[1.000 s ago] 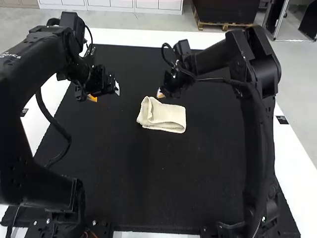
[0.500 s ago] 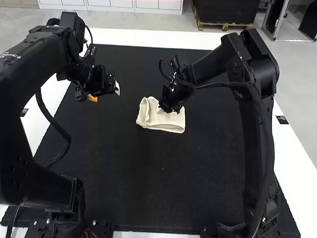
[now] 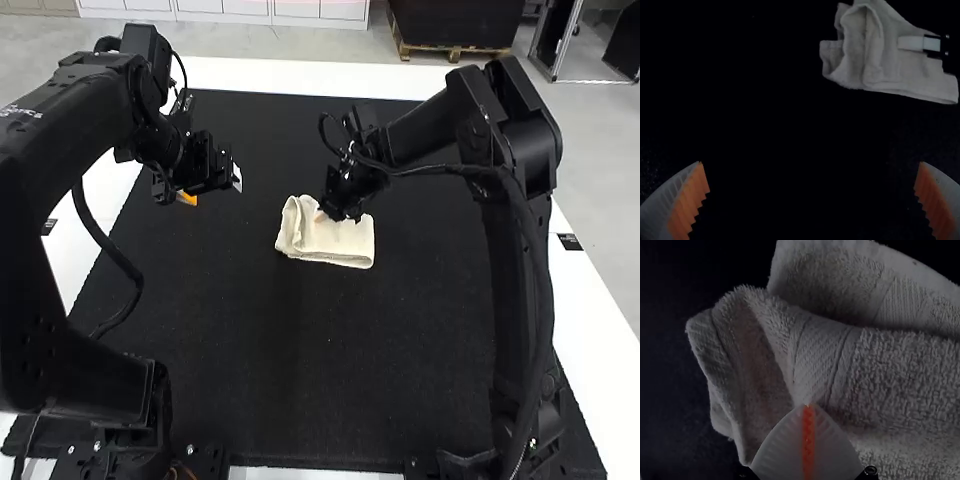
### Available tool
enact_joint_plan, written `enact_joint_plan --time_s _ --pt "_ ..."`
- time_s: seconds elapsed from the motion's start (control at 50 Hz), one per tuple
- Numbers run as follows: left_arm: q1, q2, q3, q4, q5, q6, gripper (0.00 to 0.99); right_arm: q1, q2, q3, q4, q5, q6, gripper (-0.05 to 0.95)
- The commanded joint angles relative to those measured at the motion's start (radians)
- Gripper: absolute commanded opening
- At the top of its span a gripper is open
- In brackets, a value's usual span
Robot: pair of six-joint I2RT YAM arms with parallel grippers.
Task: Fold the towel.
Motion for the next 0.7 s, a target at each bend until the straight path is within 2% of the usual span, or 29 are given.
enact_joint_plan --time_s 0.0,0.68 --pt "0.003 -0.035 0.028 0.002 0.013 -0.004 0.972 -0.002 0.007 0.045 0.001 -0.013 -0.001 -0.02" --pt "0.002 -0.040 0.030 0.002 0.014 -0.006 0.972 0.087 -0.016 -0.022 -0.006 -0.018 0.002 -0.02"
